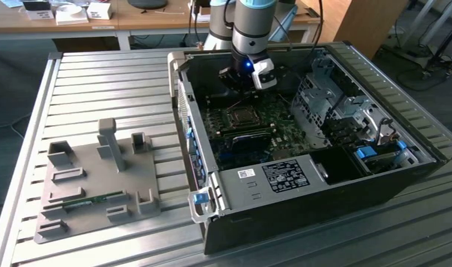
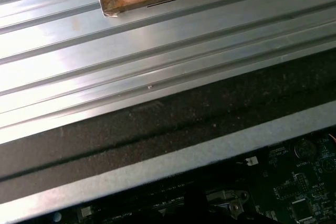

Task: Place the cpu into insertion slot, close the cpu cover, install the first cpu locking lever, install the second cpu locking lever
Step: 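Install the first cpu locking lever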

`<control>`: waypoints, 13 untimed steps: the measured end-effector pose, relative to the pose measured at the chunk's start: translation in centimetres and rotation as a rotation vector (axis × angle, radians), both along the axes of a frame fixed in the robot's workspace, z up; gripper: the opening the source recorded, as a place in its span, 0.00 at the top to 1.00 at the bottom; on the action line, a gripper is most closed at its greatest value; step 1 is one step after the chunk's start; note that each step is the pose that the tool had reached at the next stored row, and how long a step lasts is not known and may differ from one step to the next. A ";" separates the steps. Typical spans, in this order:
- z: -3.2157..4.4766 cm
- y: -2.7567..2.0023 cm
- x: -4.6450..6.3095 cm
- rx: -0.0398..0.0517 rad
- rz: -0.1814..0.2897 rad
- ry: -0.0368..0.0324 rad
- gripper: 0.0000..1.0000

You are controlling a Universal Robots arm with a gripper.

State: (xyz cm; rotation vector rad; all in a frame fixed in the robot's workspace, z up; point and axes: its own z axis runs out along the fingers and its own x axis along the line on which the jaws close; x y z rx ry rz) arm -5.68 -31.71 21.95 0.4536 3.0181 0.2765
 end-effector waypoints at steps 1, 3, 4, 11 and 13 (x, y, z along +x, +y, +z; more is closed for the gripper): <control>-0.04 0.00 0.0 -0.0004 0.000 0.0000 0.89; -0.15 0.00 0.0 -0.0016 0.000 0.0000 0.89; -0.19 0.00 0.0 -0.0028 0.000 0.0000 0.89; -0.36 0.00 0.2 -0.0143 0.000 -0.0001 0.89; -0.44 0.00 0.2 -0.0180 0.000 -0.0002 0.89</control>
